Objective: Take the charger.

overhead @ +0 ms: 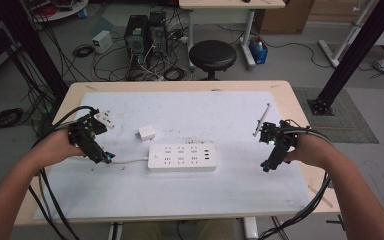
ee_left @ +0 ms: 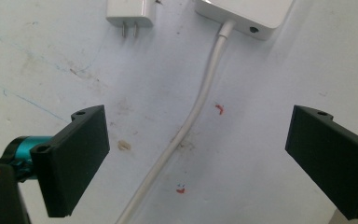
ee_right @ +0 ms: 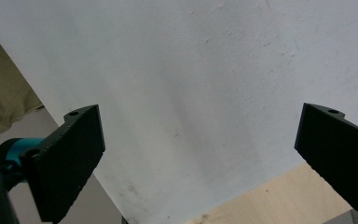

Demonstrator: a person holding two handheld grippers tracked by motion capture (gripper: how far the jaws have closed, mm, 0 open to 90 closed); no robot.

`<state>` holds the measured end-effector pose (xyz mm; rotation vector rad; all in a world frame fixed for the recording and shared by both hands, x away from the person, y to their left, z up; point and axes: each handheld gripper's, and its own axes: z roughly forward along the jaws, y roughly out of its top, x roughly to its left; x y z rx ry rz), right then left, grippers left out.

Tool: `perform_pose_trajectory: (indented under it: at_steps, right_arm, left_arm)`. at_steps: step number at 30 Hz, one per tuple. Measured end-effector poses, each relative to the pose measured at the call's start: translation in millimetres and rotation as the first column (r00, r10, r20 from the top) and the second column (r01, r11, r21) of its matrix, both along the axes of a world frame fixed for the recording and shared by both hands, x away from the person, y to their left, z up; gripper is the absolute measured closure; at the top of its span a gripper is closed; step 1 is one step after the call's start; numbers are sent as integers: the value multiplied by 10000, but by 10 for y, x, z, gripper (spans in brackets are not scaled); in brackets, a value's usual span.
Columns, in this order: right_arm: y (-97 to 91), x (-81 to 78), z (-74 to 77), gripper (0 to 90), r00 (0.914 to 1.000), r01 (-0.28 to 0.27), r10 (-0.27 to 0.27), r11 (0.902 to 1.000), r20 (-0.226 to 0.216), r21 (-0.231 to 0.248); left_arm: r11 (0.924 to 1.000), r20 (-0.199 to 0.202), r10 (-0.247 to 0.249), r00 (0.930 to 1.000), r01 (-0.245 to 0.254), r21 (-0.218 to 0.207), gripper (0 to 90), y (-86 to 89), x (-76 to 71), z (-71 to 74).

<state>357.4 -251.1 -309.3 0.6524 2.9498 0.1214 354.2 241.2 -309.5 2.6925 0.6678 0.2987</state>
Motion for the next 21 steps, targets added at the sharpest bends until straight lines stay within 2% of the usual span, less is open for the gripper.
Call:
perform_pose_trajectory:
  at_steps: [1,4,6,7,12,15,17,21]
  right_arm:
    - [-2,-1,0,8,10000,-8,8,10000,26,33]
    - [-10,-13,7,8,10000,39,-40,10000,26,86]
    - [-24,-17,5,9,9999,17,-18,9999,110,131]
    - [-19,-37,4,8,9996,252,-253,9995,77,192]
    - [-19,-53,-8,8,9999,125,-128,9996,109,266]
    - [-14,-53,-11,8,9999,88,-92,9995,129,291]
    - [-11,-56,-16,8,9998,69,-75,9994,162,349]
    - [-12,-62,-23,8,9997,180,-185,9990,132,399]
  left_arm:
    - [9998,-10,-114,9999,114,155,61,8,5,18]
    - [9999,-21,-122,9999,122,111,61,11,-13,39]
    - [10000,88,10,10000,-9,-42,61,15,-31,73]
    - [9999,144,63,9999,-61,-136,61,18,-33,89]
    - [9969,482,573,9972,-545,-566,61,33,26,218]
    - [9940,561,820,9951,-775,-771,61,28,73,242]
    - [9854,649,1403,9880,-1329,-1067,61,20,179,261]
    - [9764,817,1766,9809,-1641,-1405,61,-8,261,266]
